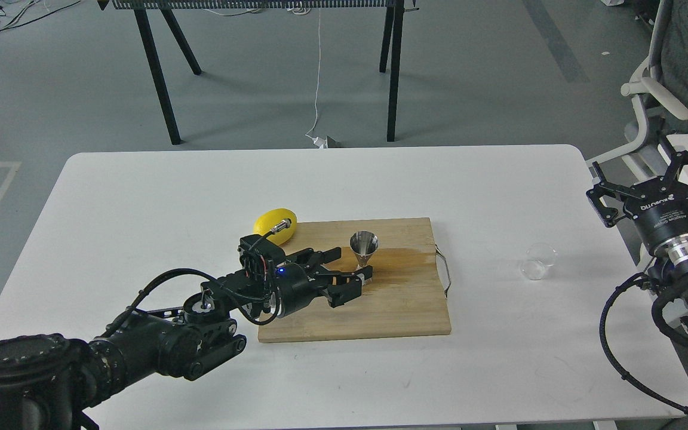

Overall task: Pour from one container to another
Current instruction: 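Set the jigger upright on the board and open the left gripper, then withdraw the left gripper away from the jigger toward its side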

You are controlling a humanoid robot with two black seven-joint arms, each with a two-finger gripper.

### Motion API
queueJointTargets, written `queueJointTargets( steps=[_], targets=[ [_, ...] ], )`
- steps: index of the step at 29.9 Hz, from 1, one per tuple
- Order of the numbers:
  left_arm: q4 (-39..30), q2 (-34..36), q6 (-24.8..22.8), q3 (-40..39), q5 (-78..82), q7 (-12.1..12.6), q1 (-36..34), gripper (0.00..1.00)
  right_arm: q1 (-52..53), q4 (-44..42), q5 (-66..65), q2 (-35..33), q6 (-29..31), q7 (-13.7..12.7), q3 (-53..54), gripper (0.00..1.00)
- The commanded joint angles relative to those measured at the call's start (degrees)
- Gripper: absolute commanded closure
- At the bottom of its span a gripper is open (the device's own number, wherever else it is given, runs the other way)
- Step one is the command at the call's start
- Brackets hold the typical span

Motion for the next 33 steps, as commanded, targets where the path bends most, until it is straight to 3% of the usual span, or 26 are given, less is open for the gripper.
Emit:
queueJointTargets(
  steps=[1,20,33],
  targets=[
    [-0.1,0.9,0.0,-0.1,0.0,0.0,0.0,0.11,0.0,0.0,0.0,0.0,0.0,0.0,0.0,0.01],
    [-11.3,12.8,0.0,-2.2,0.0,0.0,2.2,0.11,-0.5,0.1,0.0,-0.1,0.0,0.0,0.0,0.01],
    [-25.4,26.4,-2.0,-14.3,-5.9,0.0,6.7,0.11,-0.5,0.3,0.0,0.0,0.0,0.0,0.3,0.01]
  ],
)
